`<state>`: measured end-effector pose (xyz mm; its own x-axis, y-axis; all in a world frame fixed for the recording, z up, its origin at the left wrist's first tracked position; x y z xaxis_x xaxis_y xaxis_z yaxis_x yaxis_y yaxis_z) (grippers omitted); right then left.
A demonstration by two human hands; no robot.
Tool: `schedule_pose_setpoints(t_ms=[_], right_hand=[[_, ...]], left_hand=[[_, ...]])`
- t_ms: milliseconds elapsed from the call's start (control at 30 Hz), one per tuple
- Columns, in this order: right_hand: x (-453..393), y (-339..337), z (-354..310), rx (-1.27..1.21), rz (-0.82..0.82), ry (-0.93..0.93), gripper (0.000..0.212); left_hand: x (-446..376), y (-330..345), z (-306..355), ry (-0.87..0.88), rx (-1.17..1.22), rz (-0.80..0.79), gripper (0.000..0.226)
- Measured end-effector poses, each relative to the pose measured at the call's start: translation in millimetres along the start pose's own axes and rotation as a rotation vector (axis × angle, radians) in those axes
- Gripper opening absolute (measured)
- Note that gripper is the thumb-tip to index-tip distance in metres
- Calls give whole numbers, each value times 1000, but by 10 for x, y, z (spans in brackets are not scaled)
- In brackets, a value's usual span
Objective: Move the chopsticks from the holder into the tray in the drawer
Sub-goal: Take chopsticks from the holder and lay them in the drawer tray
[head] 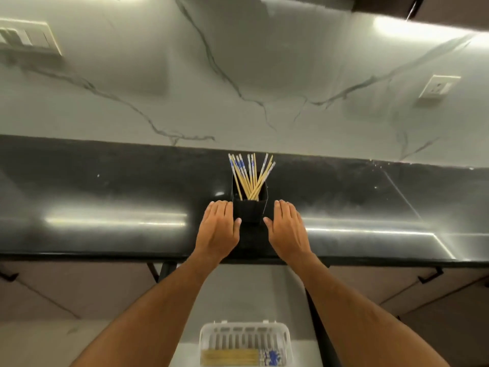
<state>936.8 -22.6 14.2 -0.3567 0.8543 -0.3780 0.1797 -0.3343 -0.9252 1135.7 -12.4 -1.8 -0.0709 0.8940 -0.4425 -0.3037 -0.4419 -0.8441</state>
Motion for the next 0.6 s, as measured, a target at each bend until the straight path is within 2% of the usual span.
schedule_pose_setpoints(t_ms=[133,233,333,400,500,600], right_hand=[[-509,-141,-11,-58,90,-10,46],[-869,-123,32,-108,86,-18,37],[-1165,-22,53,-155,51,-62,32],[-1338,89,37,-205,17,-95,27],[-1572,276,-15,-272,-31,-96,24],[-1750,417,-61,-354,-33,-40,22]], left_hand=[[-471,-19,107,13,45,13,38],[-741,51,143,-14,79,-4,25],[-942,160,139,-55,100,-23,30],[-1065,241,114,-103,137,-12,33],[-1225,382,50,-209,200,7,17],[-1390,514,-9,-335,275,-67,14]])
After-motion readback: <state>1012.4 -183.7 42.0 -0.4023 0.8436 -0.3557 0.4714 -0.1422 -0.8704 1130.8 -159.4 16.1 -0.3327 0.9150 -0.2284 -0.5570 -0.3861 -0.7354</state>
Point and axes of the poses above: each hand's wrist, its own x-axis away from the middle knuckle, its own y-axis out of the palm, z = x × y, the point moved 1 cm from there along -x, towards the middle knuckle, and after that the axes turned 9 degrees about -y, right-handed, at the moved point
